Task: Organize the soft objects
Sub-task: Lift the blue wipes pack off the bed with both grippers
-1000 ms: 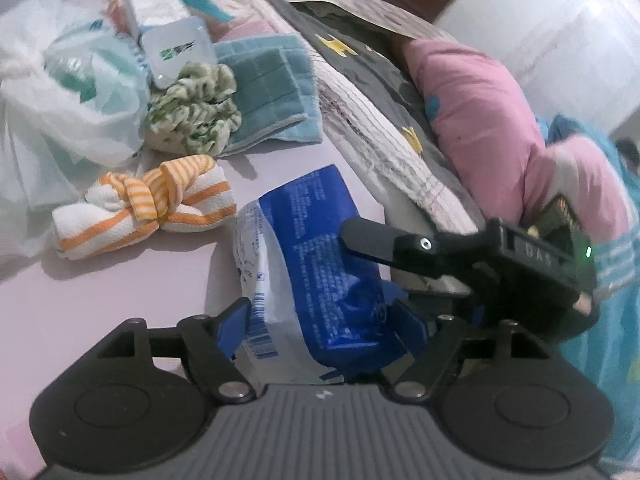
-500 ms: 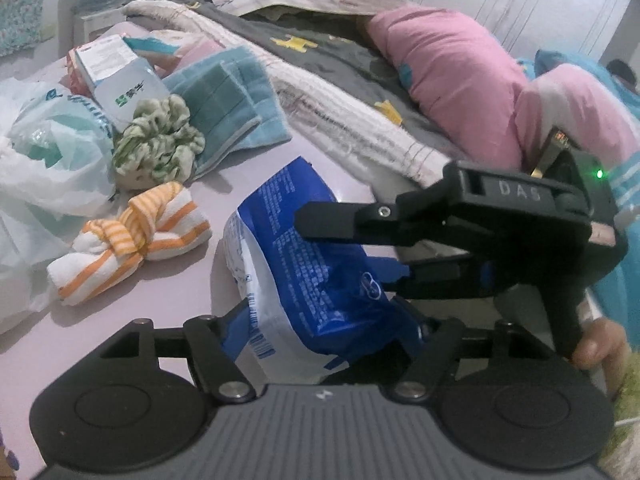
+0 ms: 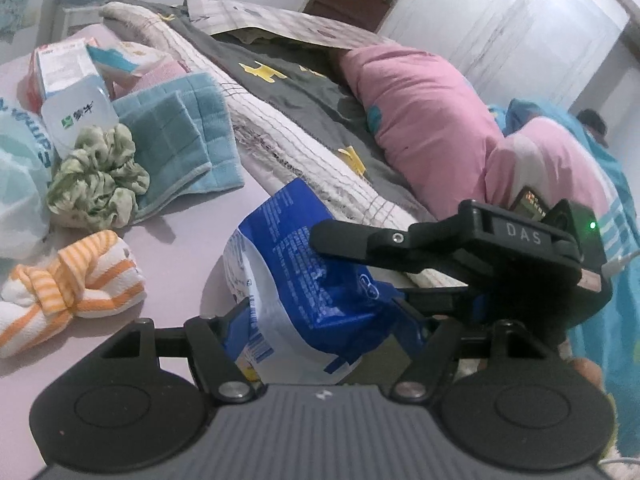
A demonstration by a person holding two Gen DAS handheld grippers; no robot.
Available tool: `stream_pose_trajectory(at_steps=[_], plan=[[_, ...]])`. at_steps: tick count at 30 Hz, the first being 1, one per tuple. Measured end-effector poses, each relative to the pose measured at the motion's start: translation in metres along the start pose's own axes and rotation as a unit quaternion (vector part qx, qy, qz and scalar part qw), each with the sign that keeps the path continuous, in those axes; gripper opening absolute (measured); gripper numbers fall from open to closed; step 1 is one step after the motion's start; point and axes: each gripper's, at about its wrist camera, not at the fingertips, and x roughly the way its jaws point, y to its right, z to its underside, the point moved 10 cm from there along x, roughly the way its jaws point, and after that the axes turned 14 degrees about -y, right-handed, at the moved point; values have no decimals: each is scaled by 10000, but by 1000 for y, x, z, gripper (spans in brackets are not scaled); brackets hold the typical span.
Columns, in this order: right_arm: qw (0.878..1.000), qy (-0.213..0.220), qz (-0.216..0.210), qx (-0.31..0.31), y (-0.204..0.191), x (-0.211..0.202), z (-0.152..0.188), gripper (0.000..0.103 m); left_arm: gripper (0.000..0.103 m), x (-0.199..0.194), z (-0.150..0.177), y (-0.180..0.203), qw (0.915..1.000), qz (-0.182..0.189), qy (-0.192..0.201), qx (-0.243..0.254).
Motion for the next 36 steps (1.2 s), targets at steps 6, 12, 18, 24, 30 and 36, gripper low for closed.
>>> stream_pose_trajectory(at_steps=[6,12,18,24,30,36], plan=[[9999,-43,-151,-20,-5,3,-1,58,72,-5,2,-17,9972,442,187,-581],[9996,-116,-271,9,-9,10,1,57,73,-10,5,-33,9878,882,280,-1251],[9992,-155,-365,-27,-18,17,2,57,73,-8,12,-47,9826,903,190,-1610],[9991,-223,-368,-30,-19,22,3,57,74,-18,18,-53,9853,585,211,-1588],[9985,-306,-440,-56,-25,31,5,57,76,-32,17,-46,9925,70,294,-1183],[9973,-449,-548,-165,-37,38,9,57,77,-35,19,-32,9965,-327,243,-726]])
